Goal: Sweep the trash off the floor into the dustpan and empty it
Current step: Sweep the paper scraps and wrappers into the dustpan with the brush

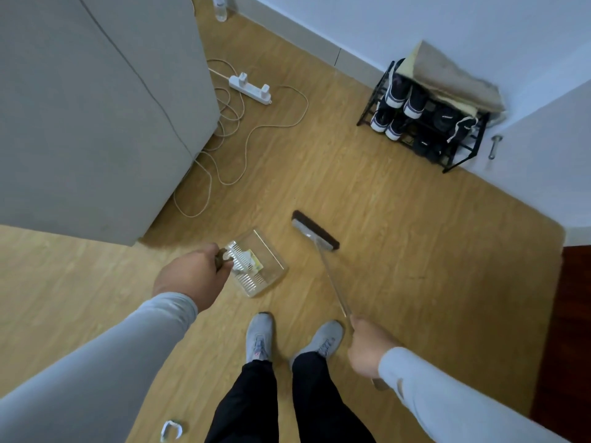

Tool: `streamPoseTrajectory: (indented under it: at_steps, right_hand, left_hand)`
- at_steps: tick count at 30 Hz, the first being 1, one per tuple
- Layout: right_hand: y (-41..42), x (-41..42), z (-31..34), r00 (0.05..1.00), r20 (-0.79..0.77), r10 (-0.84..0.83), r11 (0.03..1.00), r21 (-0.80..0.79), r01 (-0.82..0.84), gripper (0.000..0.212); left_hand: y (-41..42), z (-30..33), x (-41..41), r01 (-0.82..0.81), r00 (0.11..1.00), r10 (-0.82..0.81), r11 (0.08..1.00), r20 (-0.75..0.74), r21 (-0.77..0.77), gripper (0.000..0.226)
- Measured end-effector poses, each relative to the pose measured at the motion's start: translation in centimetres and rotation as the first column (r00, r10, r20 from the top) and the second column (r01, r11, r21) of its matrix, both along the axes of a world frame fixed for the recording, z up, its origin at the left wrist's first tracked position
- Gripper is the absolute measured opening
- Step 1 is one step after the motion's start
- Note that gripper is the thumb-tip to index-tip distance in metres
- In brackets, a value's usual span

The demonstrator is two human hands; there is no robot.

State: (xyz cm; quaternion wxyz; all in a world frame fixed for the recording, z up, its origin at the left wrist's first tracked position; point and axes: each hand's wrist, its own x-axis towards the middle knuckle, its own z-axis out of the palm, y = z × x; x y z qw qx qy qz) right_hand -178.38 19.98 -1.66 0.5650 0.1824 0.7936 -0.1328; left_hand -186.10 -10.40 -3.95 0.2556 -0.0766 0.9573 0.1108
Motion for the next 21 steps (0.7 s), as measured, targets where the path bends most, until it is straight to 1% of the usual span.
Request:
streamPoseTrajectory:
  at_steps: [3,4,7,8,10,12,14,17,19,21]
  right_hand:
    - [2.0,0.6,2.6,0.996,0.073,-0.042,0.998,-0.047,0.045,0.075]
    - [3.3,0.1,3.8,0.994,0.077,-0.077,0.995,-0.061,0.081,0.074]
    - [7.1,-2.5,7.9,0.962,0.102,-0.255,0.955,-0.127,0.267,0.066]
    - [7.8,-3.5,9.4,0.955,0.098,-0.279,0.948,-0.132,0.29,0.063]
    - [8.2,-5.0,10.9,0.953,0.049,-0.3,0.944,-0.129,0.304,0.06]
    - [7.9,-6.6,10.6,0.95,-0.067,-0.305,0.948,-0.12,0.295,0.058]
    - [7.1,-9.0,8.5,0.942,-0.176,-0.285,0.958,-0.089,0.273,0.055]
    - [5.9,-13.4,3.7,0.943,-0.288,-0.168,0.985,-0.006,0.174,0.049]
    - [4.4,-15.3,0.8,0.951,-0.299,-0.081,0.992,0.073,0.107,0.049]
    - [3.0,-15.8,-1.3,0.965,-0.262,0.025,0.989,0.145,0.014,0.047]
  left_hand:
    - [-0.3,0.3,0.0,0.003,1.0,-0.003,1.0,0.007,0.003,0.03]
    - [-0.6,0.5,0.0,0.0,1.0,-0.001,1.0,0.01,0.005,0.03]
    - [-1.2,1.2,-0.3,-0.003,1.0,0.003,1.0,0.008,0.011,0.03]
    - [-1.3,1.4,-0.7,-0.012,1.0,0.011,1.0,0.003,0.02,0.03]
    - [-1.4,1.6,-1.9,-0.04,0.999,0.041,0.998,-0.009,0.04,0.032]
    - [-1.2,1.5,-3.6,-0.046,0.999,0.047,0.998,-0.021,0.045,0.033]
    - [-0.5,1.2,-5.3,-0.043,0.999,0.044,0.998,-0.026,0.046,0.031]
    - [1.1,0.2,-7.4,-0.042,0.999,0.043,0.998,-0.01,0.05,0.027]
    - [2.2,-0.4,-8.6,-0.05,0.999,0.05,0.997,-0.006,0.052,0.027]
    - [3.1,-0.9,-9.7,-0.046,0.999,0.046,0.998,-0.015,0.036,0.028]
